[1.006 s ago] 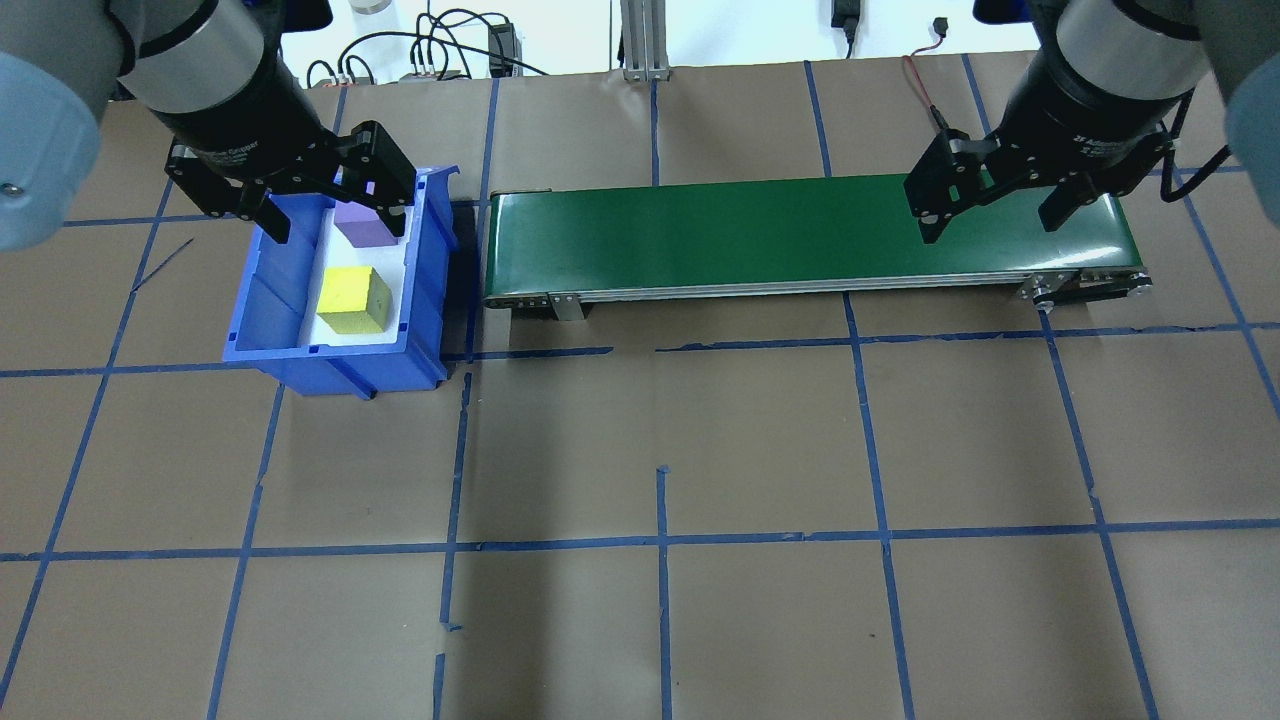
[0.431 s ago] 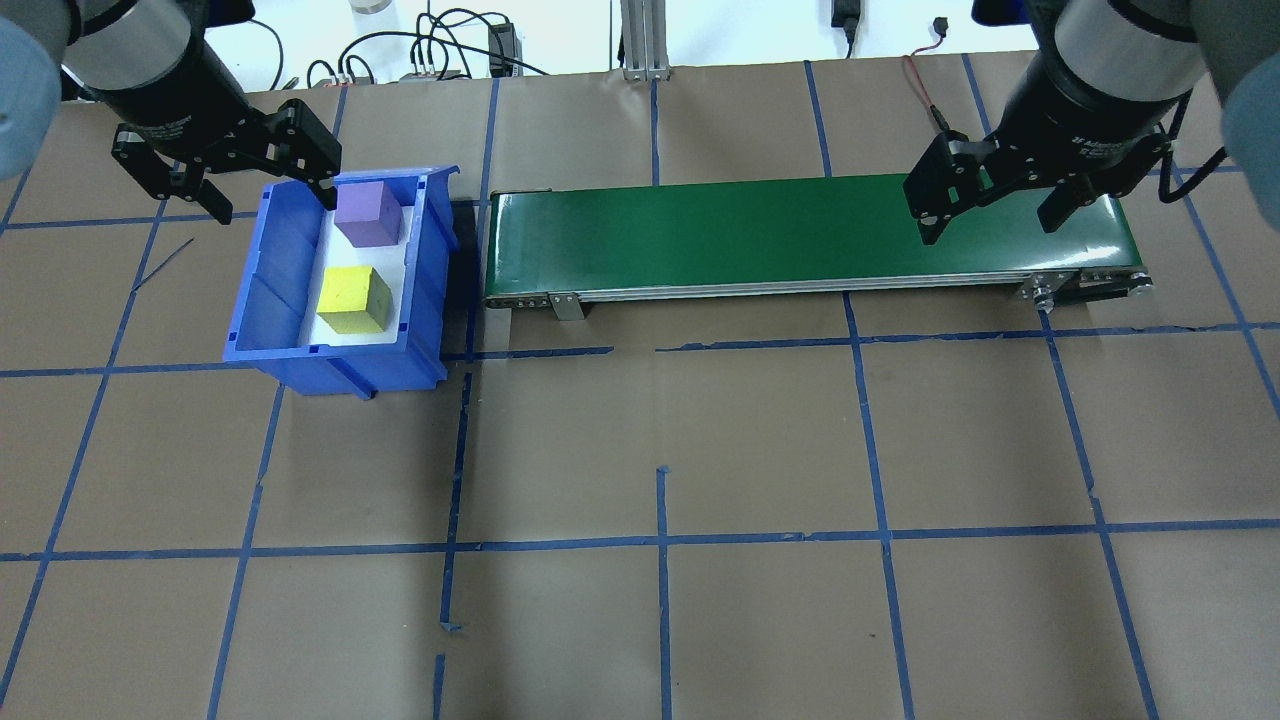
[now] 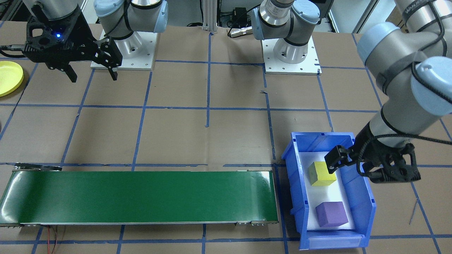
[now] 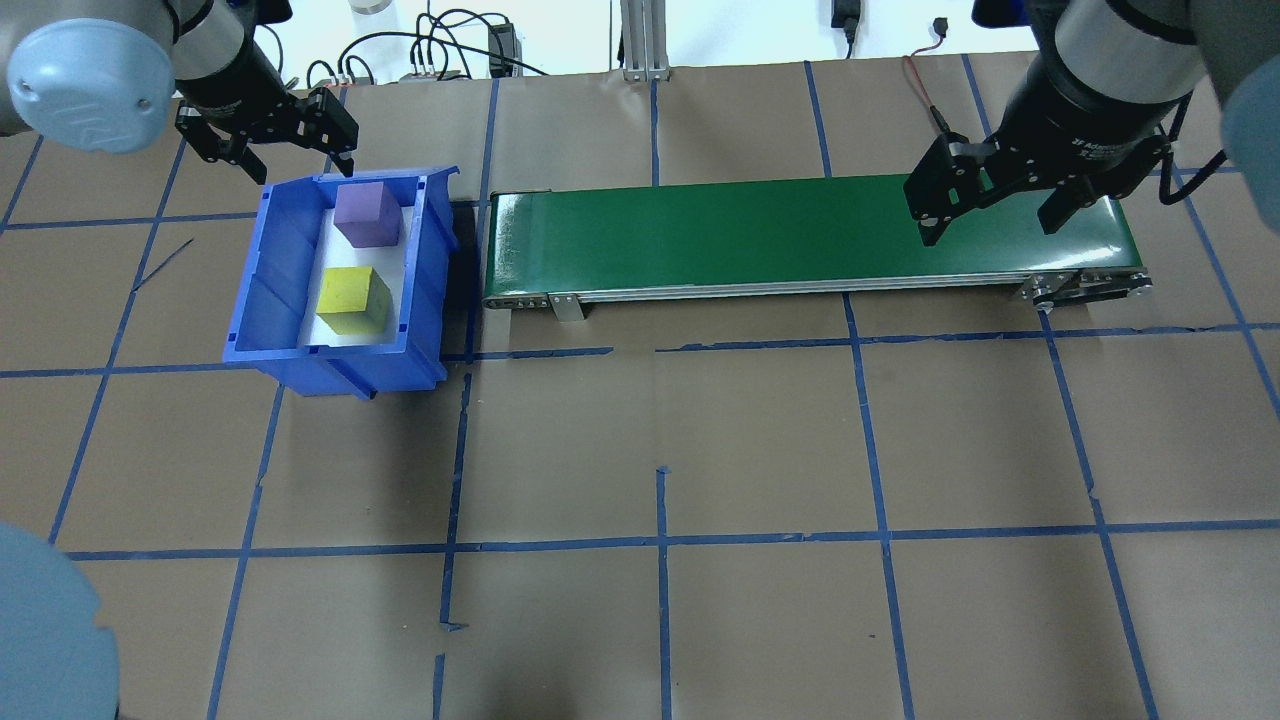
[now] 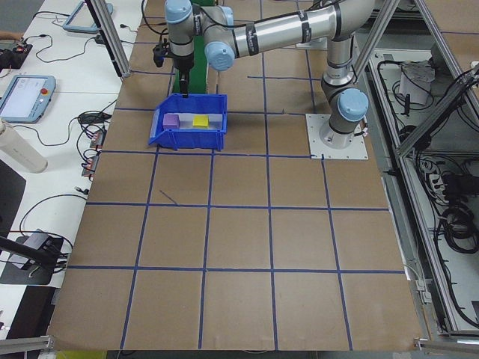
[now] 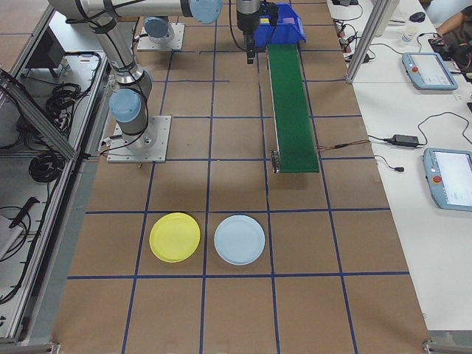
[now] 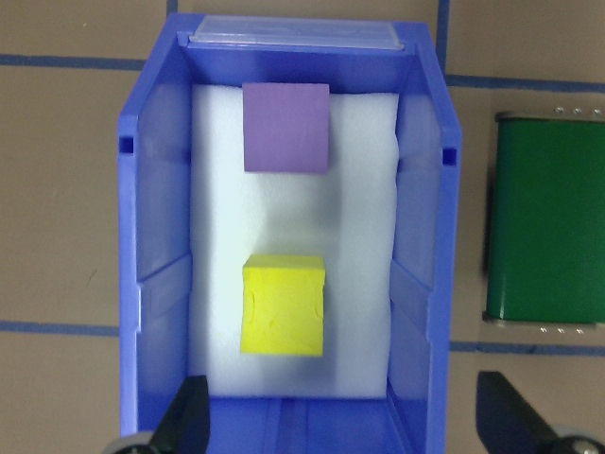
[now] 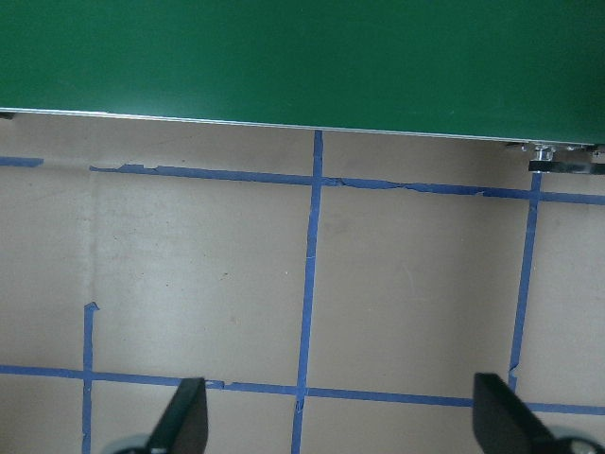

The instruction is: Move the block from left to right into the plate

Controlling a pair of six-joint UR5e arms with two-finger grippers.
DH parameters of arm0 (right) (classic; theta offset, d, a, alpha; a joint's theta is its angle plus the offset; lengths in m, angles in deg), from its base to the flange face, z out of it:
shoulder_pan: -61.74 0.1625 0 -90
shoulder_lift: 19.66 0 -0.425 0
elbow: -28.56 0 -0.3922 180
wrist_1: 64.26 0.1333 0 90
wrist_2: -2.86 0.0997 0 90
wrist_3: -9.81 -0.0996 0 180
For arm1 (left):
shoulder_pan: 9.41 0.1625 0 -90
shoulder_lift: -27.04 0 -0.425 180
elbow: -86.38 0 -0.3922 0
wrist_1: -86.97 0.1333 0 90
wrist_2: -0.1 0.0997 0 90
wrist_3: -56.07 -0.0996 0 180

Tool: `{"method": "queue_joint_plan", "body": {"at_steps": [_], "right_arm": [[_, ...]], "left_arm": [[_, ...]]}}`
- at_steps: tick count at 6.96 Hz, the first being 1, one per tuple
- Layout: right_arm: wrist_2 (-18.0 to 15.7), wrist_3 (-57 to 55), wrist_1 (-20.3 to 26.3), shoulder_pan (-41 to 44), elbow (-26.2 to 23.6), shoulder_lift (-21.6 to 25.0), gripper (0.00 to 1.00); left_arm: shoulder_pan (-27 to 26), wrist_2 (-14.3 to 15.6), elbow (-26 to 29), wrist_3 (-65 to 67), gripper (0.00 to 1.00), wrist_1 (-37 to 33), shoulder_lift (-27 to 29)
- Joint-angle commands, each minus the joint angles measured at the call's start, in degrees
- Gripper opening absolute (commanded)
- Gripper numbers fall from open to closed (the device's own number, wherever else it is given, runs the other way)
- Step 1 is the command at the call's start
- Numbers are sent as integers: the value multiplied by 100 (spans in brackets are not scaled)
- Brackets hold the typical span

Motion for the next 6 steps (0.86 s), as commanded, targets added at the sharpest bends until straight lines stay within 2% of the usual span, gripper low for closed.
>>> {"method": "queue_joint_plan", "body": {"at_steps": [1,3,6], "right_arm": [[-2,-6,7,-3,0,0,100],[-2,-6,8,5,0,0,100],[6,-6,8,5,0,9,100]], "left_arm": [[14,-18,254,-87,100,603,899],[14,-63,254,-410,100,1174,1270],[14,-54,237,-500,100,1273,1499]]}}
